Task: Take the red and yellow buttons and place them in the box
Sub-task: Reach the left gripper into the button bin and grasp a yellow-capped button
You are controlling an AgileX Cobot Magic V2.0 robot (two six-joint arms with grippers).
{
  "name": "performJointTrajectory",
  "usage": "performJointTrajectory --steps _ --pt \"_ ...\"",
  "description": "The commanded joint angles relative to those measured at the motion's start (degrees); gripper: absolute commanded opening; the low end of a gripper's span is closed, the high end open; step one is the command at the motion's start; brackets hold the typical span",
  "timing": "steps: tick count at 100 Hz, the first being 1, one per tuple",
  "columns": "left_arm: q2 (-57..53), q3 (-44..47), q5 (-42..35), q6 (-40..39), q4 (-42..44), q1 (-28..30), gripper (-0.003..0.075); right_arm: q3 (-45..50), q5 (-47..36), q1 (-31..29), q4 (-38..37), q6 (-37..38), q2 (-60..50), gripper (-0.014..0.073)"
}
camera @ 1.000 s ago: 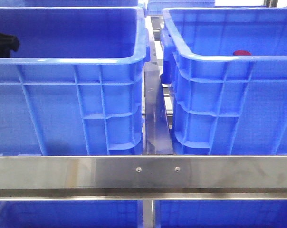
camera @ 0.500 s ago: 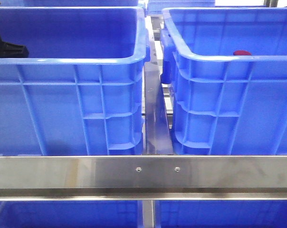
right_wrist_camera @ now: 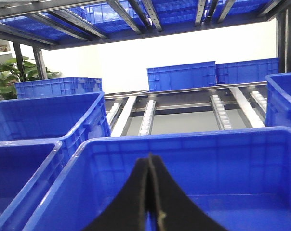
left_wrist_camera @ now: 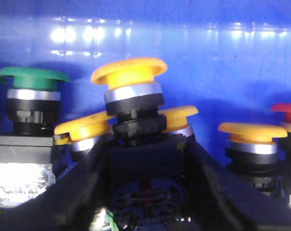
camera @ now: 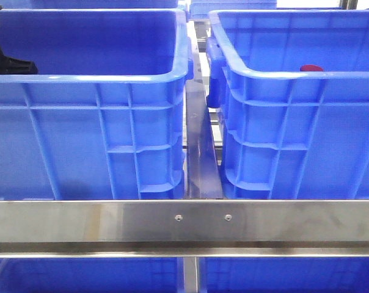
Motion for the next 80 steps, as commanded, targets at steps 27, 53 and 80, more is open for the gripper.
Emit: performJointTrajectory --steps 27,53,80 --pt "-9.99 -1.74 0.73 -0.15 -0.06 -1.01 -0.0019 -1.42 1.45 0.03 0.21 -0.65 0.21 -0.0067" --pt "-20.81 -1.74 5.5 1.52 0.06 -8.11 -0.0019 -1.42 1.57 0.03 0.21 -0.65 0.21 -0.0067" --pt "-29.39 -1.74 8.4 2.98 0.06 -22.41 -0.0019 -1.42 1.63 0.03 0.21 -0.65 0.21 -0.0067"
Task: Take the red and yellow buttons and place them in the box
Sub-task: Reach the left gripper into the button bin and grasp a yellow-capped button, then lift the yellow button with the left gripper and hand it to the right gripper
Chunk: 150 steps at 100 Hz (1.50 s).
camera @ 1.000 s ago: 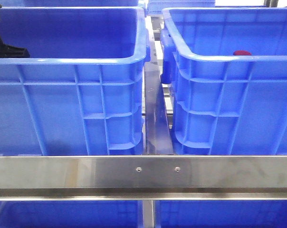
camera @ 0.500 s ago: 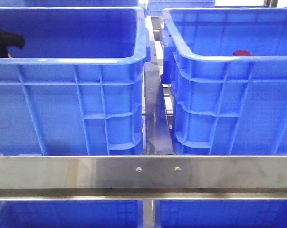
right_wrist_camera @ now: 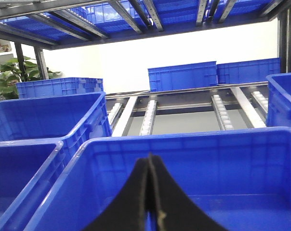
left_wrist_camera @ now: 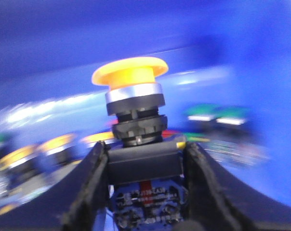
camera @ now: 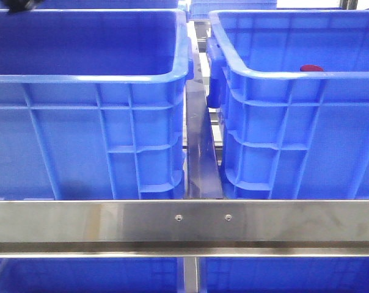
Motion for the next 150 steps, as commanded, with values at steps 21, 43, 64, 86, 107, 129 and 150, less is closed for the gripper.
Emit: performJointTrajectory --steps 21,43,64,86,107,129,150 --pt "-5.89 -1.74 -1.16 2.25 0.06 -17.73 -0.0019 -1.42 1.42 0.03 0.21 -0.65 0.21 -0.0067" --pt "-5.89 -1.74 -0.82 3.54 0.06 -30.65 -0.0019 -1.42 1.59 0.03 0.21 -0.65 0.21 -0.0067" --pt "-5.89 -1.74 -0.82 4.62 1.59 -36.37 -0.0019 -1.42 2.13 0.03 0.21 -0.65 0.27 -0.0066" --pt "-5.89 -1.74 -0.78 4.62 1.59 -36.36 -0.0019 -1.42 7.37 0.03 0.21 -0.65 0.27 0.0075" --pt "-5.89 -1.74 -0.78 4.62 1.59 -36.36 -0.0019 -1.42 10.93 0.03 1.25 -0.65 0.27 0.0468" --pt "-5.89 -1.74 -0.69 4.62 1.59 -36.36 -0.0019 -1.42 15.36 0.03 6.94 -0.57 0.32 0.0563" --pt "-5.89 -1.74 -0.69 4.62 1.59 -36.36 -0.0019 -1.42 24.45 0.03 10.13 14.13 4.24 0.0563"
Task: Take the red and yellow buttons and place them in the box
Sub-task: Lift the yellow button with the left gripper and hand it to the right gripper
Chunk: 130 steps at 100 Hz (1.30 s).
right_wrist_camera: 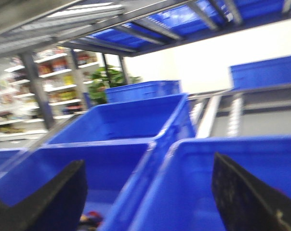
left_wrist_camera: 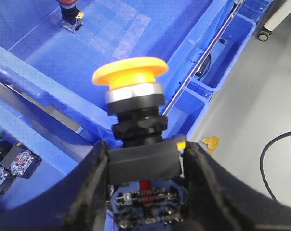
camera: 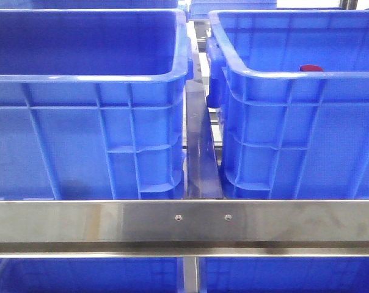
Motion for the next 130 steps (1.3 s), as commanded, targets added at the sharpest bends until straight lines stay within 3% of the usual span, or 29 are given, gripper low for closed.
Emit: performJointTrajectory --steps 1,19,65,93,130 --pt "-2.03 -1.74 -3.53 -0.08 0.26 -0.39 -0.0019 -1.42 6.33 0.03 5.91 8.09 3.3 0.0563" --pt "-2.03 -1.74 -3.18 -0.08 0.26 -0.39 -0.0019 -2.11 19.86 0.03 5.91 17.87 11.65 0.0563" --pt "-2.03 -1.74 -3.18 -0.08 0.26 -0.39 -0.0019 -7.3 41.46 0.03 6.81 24.56 31.9 0.0563" --pt "-2.03 -1.74 -3.18 -0.08 0.26 -0.39 -0.0019 -11.13 44.35 0.28 6.81 24.86 38.15 0.0563" --pt "-2.03 -1.74 -3.18 -0.08 0.26 -0.39 -0.0019 -15.35 43.35 6.73 6.81 24.86 41.26 0.0563"
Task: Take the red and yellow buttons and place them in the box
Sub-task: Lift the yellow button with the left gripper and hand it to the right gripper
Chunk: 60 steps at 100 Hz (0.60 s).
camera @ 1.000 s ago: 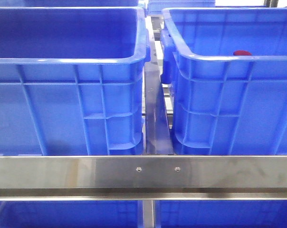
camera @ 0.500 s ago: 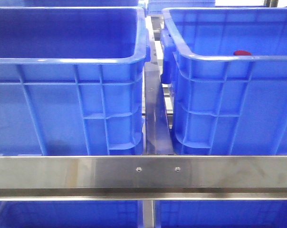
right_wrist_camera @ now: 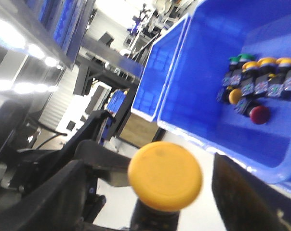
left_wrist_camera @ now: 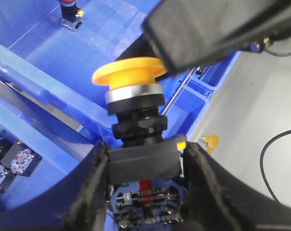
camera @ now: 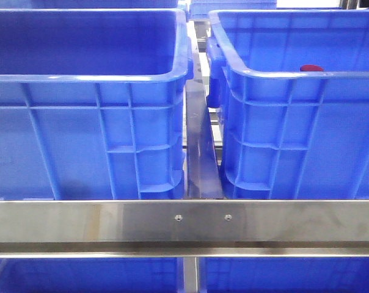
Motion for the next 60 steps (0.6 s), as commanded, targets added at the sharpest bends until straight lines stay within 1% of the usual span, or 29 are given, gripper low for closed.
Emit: performJointTrajectory --steps 1,16,21,31,41,48,52,60 --pt "-2.03 -1.74 -3.48 -0.08 0.26 -0.39 -0.0019 -2.72 2.19 1.21 8.4 -0.24 -0.17 0.0563" --pt "-2.03 -1.74 -3.48 -0.08 0.26 -0.39 -0.0019 -3.43 1.95 3.24 8.4 -0.24 1.13 0.0556" --pt "-2.03 -1.74 -3.48 -0.08 0.26 -0.39 -0.0019 -3.43 1.95 3.39 8.4 -0.24 1.37 0.0535" --pt "-2.03 -1.74 -3.44 -0.08 0.26 -0.39 -0.0019 -3.43 1.81 3.43 8.4 -0.24 1.57 0.0441" --pt "-2.03 -1.74 -3.12 0.06 0.26 -0.39 -0.0019 -3.43 1.44 3.43 8.4 -0.24 1.57 0.0304" --pt "-2.03 -1.74 -2.86 0.06 0.26 -0.39 -0.0018 -3.43 1.18 3.43 8.4 -0.24 1.57 0.0234" --pt "-2.03 -1.74 -2.72 0.06 0.26 -0.39 -0.0018 -3.43 1.05 3.43 8.4 -0.24 1.57 0.0205" --pt "-2.03 -1.74 -2.2 0.06 0.26 -0.39 0.0001 -3.43 0.93 3.43 8.4 -0.24 1.57 0.0189"
